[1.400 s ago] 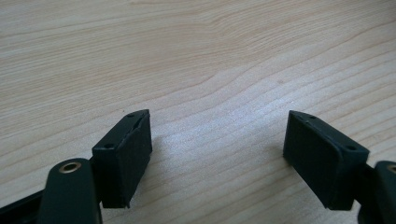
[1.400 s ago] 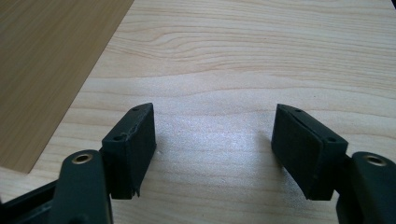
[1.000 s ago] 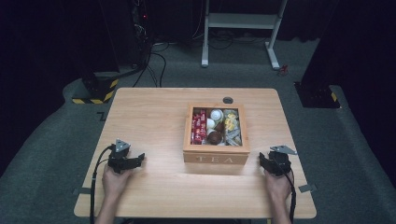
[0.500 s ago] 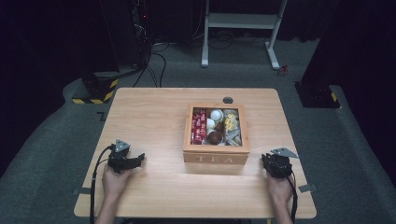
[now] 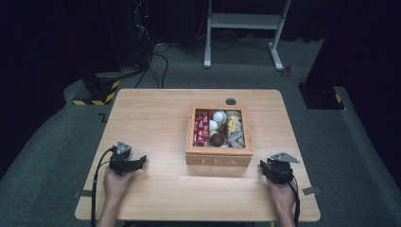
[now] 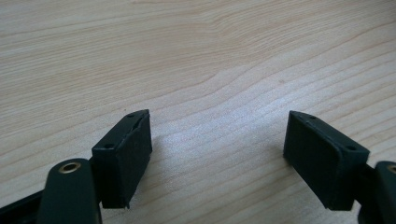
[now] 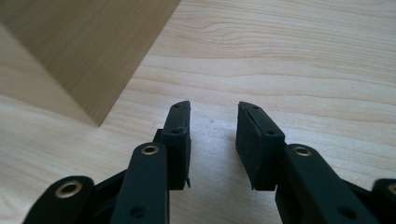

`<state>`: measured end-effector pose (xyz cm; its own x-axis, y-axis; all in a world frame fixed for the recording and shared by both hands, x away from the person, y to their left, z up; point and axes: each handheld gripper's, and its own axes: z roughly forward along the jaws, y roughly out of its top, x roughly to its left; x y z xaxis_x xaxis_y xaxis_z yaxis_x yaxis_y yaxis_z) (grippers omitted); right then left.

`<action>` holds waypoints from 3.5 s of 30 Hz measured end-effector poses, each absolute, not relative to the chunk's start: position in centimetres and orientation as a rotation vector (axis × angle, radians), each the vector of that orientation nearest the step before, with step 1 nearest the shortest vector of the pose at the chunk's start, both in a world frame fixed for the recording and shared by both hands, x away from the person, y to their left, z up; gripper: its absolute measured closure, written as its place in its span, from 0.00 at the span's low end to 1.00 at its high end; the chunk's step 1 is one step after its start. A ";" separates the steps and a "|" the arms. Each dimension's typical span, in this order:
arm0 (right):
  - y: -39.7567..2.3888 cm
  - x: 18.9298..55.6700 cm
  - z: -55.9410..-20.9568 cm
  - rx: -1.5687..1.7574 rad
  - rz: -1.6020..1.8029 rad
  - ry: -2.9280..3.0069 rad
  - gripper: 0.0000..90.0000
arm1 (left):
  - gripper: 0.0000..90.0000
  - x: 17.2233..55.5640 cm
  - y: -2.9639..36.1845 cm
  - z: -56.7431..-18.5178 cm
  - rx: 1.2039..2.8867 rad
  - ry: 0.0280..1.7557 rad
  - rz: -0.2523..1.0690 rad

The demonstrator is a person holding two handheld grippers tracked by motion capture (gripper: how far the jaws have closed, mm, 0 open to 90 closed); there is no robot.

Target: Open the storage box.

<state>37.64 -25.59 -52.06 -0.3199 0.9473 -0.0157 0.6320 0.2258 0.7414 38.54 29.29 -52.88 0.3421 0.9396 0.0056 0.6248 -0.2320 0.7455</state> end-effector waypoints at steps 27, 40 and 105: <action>-22.2 34.9 -52.1 1.301 0.982 2.141 0.81 | 0.26 38.5 29.3 -52.9 1.953 1.365 0.618; -19.2 34.9 -51.6 1.146 1.043 2.265 0.98 | 0.26 38.5 29.3 -52.9 1.958 1.364 0.621; -14.0 36.6 -48.0 0.994 1.252 2.238 1.00 | 0.26 38.5 29.3 -52.9 1.956 1.368 0.621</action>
